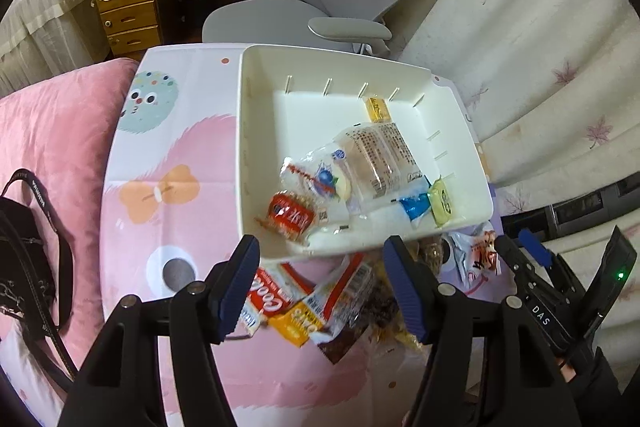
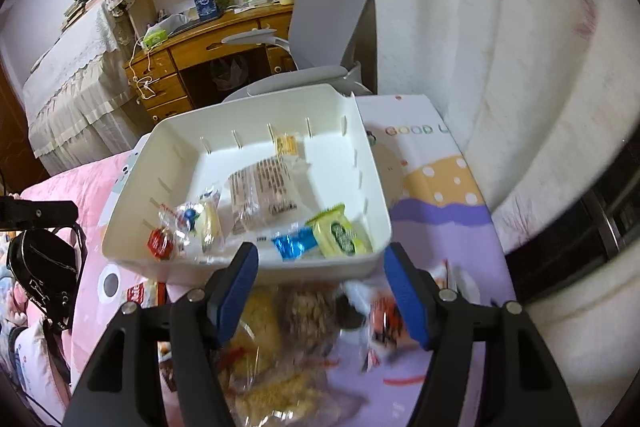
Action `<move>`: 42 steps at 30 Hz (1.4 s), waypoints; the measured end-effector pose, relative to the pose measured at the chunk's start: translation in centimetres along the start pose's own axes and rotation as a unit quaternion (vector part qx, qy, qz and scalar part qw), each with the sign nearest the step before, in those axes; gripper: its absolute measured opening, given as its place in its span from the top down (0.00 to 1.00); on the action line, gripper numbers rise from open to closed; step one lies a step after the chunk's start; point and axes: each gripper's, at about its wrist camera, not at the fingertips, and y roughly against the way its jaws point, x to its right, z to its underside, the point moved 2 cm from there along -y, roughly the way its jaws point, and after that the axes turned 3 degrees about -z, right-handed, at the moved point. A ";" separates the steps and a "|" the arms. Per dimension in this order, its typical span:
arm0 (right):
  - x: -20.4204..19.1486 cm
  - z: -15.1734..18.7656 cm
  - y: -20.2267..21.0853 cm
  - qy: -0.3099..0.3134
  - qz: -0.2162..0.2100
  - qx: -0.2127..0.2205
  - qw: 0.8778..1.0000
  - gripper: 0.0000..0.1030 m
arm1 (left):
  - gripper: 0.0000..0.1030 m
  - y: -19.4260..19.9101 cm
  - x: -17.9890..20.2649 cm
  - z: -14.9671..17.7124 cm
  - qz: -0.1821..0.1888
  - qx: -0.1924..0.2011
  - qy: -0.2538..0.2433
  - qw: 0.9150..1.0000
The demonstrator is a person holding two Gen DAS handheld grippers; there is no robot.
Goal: Organize snacks
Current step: 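Withdraw both tools from the tray back toward the snack pile, then grasp the clear crumbly bread bag with left tool while right tool grasps red-white printed bag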
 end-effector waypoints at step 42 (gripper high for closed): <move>6.2 15.2 4.6 -0.144 -0.011 -0.081 0.986 0.29 | 0.32 -2.0 6.5 14.8 -0.010 -0.113 -0.019 0.993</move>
